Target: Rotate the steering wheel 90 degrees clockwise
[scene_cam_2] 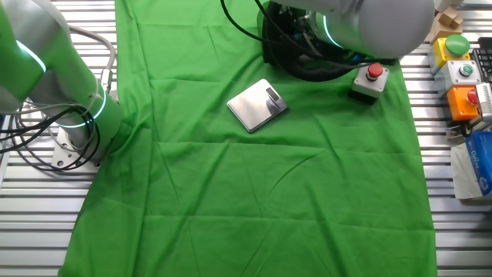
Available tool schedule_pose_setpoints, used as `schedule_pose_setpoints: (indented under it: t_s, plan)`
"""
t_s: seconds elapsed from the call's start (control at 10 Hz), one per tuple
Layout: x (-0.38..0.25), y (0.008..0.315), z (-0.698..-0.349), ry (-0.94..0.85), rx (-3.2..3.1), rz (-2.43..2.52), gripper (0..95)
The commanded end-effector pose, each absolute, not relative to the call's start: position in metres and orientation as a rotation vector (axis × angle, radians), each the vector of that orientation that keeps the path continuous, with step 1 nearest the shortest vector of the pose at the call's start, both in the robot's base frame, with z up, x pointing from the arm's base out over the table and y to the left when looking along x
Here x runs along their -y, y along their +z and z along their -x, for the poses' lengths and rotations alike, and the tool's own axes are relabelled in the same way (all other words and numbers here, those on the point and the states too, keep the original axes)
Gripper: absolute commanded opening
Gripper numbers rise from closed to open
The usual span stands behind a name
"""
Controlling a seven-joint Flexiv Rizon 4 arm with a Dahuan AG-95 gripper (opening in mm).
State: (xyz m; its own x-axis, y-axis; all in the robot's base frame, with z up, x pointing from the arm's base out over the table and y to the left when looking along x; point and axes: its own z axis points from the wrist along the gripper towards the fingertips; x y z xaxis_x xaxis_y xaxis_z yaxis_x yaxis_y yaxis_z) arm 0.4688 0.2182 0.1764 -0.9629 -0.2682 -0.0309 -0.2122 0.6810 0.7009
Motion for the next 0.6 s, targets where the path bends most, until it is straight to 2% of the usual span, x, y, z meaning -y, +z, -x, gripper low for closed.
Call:
schedule_pose_setpoints:
  t_s: [0.1,0.6]
  plan:
    - [-0.2147,0.1787,-0.4662,-1.187,2.793,-0.397,0.0]
    - [-0.2074,0.1812,-0.4664,-1.226,2.782,-0.388,0.0]
